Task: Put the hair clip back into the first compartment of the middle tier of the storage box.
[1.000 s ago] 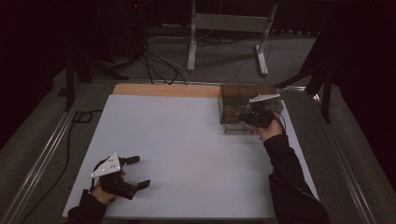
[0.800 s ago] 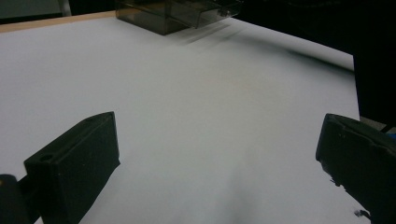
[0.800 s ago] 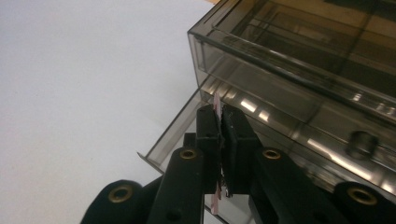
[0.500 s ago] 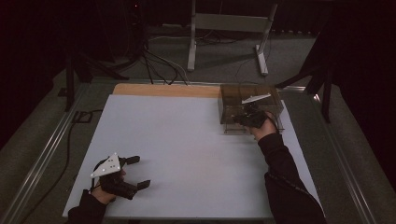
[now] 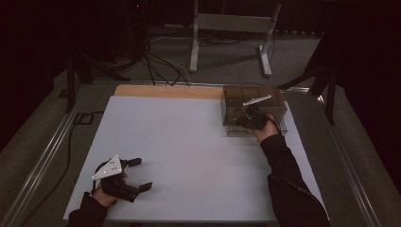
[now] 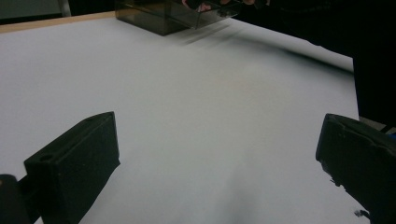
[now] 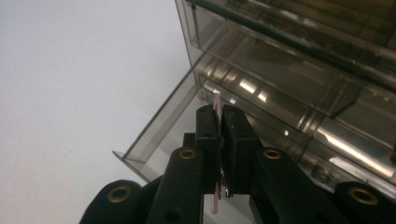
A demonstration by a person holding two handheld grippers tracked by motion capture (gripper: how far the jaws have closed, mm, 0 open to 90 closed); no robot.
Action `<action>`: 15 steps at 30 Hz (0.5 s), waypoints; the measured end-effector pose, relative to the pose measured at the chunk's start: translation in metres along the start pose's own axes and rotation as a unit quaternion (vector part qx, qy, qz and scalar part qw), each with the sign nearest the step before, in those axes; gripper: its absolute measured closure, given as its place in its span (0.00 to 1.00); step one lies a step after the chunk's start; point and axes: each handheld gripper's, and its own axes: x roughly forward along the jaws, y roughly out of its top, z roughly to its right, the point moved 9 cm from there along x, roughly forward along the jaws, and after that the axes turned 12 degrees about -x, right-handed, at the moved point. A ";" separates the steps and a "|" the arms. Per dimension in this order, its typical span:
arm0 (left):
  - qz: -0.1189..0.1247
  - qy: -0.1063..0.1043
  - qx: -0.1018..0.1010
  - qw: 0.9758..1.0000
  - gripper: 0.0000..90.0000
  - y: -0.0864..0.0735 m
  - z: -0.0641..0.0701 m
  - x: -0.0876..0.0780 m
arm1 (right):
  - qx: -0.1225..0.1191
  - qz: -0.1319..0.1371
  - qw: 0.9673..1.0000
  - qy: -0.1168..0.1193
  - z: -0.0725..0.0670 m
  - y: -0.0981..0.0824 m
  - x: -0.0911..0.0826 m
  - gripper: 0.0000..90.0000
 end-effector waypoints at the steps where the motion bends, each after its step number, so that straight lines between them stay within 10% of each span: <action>1: 0.000 0.000 0.000 1.000 0.00 0.000 0.000 0.000 | 0.000 -0.001 1.000 0.000 0.001 -0.001 0.000 0.94; 15: -0.002 0.000 -0.002 1.000 0.00 -0.001 0.000 0.000 | 0.000 0.023 1.000 -0.007 0.001 0.006 -0.012 0.73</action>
